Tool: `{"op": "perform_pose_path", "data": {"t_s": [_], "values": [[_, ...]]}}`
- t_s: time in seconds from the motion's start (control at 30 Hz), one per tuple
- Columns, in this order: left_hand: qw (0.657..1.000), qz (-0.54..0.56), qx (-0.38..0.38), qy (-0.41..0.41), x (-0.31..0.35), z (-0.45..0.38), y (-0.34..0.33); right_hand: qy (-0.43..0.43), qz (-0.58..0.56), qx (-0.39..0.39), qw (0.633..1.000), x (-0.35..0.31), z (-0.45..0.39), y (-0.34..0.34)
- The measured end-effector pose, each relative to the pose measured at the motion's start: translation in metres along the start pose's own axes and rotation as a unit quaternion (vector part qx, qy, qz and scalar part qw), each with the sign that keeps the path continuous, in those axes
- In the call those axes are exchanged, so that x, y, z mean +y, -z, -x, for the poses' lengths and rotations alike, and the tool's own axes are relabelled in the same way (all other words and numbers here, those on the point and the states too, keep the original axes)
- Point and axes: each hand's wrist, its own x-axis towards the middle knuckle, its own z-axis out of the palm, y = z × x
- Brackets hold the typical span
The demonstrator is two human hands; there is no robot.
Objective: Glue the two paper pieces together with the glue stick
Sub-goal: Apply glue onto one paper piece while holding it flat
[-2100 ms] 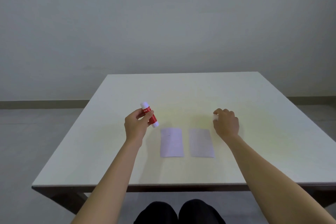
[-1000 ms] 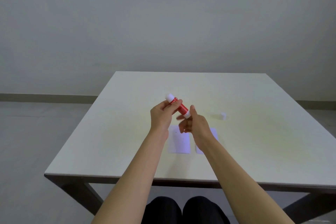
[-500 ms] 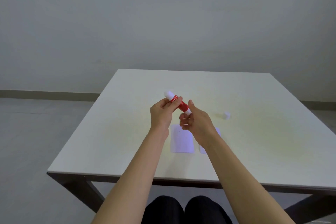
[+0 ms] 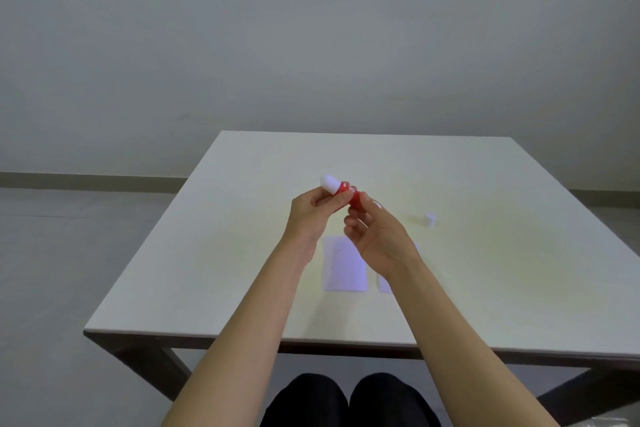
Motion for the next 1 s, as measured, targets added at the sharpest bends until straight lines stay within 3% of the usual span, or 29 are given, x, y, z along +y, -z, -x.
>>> {"op": "perform_pose_path", "data": {"t_s": [0.1,0.17,0.23,0.3,0.37,0.5,0.67,0.83,1.0], "values": [[0.974,-0.207,-0.087,-0.016,-0.003,-0.007,0.024,0.014,-0.062,0.075,0.995,-0.009,-0.002,0.013],[0.914,-0.377,-0.147,0.038,-0.011,-0.009,0.046,0.045,-0.028,0.119,0.992,-0.014,-0.004,0.025],[0.831,-0.507,-0.213,0.088,-0.023,-0.007,0.059,0.086,0.076,0.135,0.984,-0.012,-0.005,0.034],[0.761,-0.591,-0.254,0.086,-0.036,-0.005,0.06,0.133,0.207,0.13,0.961,-0.003,-0.005,0.036],[0.728,-0.63,-0.264,0.063,-0.045,-0.004,0.057,0.158,0.322,0.119,0.926,0.008,-0.005,0.035],[0.727,-0.635,-0.259,0.042,-0.053,-0.004,0.062,0.161,0.45,0.094,0.873,0.026,-0.006,0.032],[0.705,-0.66,-0.259,0.002,-0.061,-0.004,0.07,0.179,0.505,0.1,0.838,0.032,-0.007,0.034],[0.715,-0.649,-0.261,0.011,-0.061,-0.005,0.07,0.213,0.581,0.068,0.783,0.037,-0.005,0.032],[0.722,-0.64,-0.261,0.028,-0.06,-0.005,0.068,0.227,0.599,0.016,0.768,0.041,0.006,0.029]]}}
